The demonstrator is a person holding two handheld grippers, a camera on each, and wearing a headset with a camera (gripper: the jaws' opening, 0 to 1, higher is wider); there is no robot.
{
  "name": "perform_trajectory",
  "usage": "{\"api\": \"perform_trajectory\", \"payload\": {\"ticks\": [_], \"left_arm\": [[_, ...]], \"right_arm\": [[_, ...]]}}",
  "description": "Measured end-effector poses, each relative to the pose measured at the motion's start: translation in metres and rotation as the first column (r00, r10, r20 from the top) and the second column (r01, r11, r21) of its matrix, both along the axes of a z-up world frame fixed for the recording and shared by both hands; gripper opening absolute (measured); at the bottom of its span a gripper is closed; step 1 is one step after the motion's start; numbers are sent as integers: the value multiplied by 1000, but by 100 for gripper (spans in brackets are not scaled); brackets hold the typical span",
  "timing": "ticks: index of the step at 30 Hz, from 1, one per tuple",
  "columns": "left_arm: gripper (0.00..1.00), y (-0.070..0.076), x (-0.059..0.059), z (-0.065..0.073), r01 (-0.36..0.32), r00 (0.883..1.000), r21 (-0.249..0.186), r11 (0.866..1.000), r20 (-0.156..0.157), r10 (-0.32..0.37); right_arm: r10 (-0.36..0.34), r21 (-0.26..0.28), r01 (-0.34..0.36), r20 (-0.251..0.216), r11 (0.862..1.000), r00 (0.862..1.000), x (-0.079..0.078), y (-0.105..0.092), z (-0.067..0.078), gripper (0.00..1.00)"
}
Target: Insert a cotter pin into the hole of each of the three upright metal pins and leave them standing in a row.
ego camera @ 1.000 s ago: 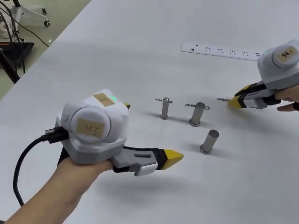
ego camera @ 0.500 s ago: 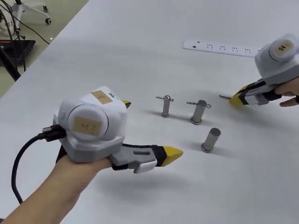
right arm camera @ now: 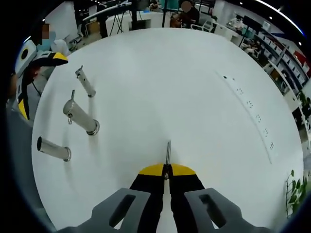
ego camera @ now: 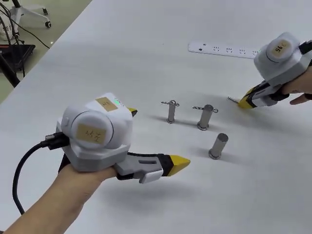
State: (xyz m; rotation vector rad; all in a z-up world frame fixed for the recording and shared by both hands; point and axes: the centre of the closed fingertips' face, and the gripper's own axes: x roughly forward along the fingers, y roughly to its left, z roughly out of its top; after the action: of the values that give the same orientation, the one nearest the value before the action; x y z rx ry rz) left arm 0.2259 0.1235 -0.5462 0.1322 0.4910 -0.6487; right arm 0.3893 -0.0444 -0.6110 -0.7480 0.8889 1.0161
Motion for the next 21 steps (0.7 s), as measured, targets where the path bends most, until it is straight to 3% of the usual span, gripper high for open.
{"api": "perform_trajectory", "payload": {"ticks": [14, 21], "left_arm": [[87, 2, -4, 1, -2, 1000, 1, 1000, -6, 2], [86, 2, -6, 3, -1, 1000, 2, 1000, -4, 1]], "right_arm": [[41, -53, -39, 38, 998, 998, 3, 1, -1, 0], [56, -57, -52, 83, 997, 995, -1, 5, 11, 0]]}}
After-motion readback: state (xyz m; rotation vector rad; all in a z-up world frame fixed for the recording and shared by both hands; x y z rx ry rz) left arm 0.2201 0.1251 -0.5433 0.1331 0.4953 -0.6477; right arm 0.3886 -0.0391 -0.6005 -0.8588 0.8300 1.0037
